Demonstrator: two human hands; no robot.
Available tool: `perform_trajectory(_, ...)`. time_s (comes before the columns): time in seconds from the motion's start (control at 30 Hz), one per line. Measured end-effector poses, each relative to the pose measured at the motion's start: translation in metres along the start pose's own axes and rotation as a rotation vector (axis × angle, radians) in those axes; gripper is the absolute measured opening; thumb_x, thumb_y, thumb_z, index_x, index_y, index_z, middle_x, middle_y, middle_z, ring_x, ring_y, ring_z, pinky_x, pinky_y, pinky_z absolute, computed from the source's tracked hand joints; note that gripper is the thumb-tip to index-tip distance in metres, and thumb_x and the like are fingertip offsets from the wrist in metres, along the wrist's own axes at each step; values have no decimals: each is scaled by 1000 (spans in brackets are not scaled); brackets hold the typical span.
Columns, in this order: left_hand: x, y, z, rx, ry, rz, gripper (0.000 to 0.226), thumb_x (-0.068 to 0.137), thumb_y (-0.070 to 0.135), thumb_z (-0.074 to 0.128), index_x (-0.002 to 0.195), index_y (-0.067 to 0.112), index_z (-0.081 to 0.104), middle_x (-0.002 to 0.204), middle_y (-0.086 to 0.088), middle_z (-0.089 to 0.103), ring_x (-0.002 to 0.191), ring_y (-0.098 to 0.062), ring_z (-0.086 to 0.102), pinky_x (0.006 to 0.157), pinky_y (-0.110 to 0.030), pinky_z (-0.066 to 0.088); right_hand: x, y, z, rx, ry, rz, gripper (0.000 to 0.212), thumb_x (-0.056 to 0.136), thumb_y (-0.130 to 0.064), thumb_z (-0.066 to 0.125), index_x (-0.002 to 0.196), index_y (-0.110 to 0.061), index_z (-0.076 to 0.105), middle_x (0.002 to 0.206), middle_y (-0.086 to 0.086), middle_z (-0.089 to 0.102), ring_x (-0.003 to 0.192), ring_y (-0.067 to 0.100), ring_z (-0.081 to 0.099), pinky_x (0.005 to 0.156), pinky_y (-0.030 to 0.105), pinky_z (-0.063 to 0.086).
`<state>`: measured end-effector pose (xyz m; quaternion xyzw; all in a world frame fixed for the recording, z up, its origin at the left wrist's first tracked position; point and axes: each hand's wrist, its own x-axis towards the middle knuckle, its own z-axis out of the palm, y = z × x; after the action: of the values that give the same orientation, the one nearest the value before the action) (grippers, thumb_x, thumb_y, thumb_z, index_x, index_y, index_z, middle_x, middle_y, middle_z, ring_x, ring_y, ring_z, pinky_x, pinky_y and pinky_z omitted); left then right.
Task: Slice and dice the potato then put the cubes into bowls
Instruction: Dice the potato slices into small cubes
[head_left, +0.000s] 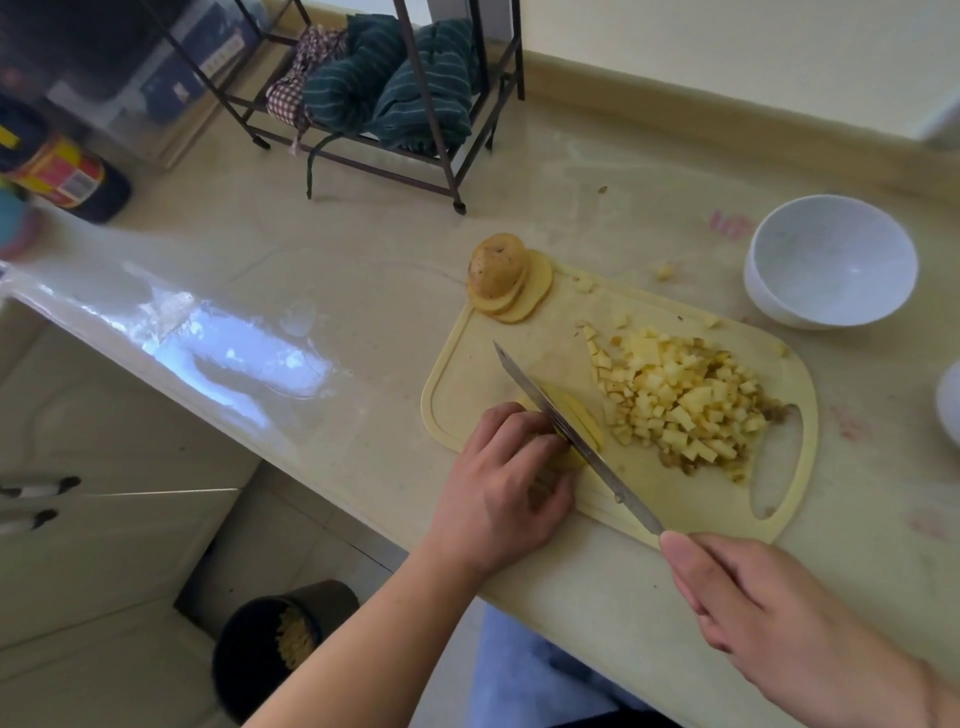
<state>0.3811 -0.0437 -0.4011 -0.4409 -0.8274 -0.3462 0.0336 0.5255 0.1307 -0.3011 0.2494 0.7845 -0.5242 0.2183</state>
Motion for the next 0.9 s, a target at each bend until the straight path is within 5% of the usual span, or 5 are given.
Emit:
perform_trajectory(0.2,2,-1,0,2,13,20,21,85,14,75,100,0,75,110,-12,70,104,-31,60,95,-41,52,2,4,5,-16,9,6,80,67,-93,23,67,-16,44,49,-2,42,47,6,39,53,31,37)
perform_trajectory(0.43,4,0,-2,-9,16,21,20,82,13,78,98,1,75,108,-12,69,102,-32,61,91,-41,53,28,-9,13,-90,82,-69,73,75,-82,20,58,-15,42,53,7,48,49,16,47,57,39,42)
perform_trajectory(0.63,5,1,-2,5,14,20,19,84,14,76,98,1,75,105,-12,69,103,-31,59,93,-38,53,21,-6,13,-107,111,-80,70,84,-76,23,57,-14,41,47,0,45,44,10,42,46,24,31)
perform_trajectory(0.9,-1,-2,-3,-42,87,5,11,84,10,75,83,0,71,93,-11,65,95,-31,58,86,-36,52,9,-23,1,125,-78,54,50,88,-55,36,64,-11,40,44,-6,31,33,5,27,34,11,24)
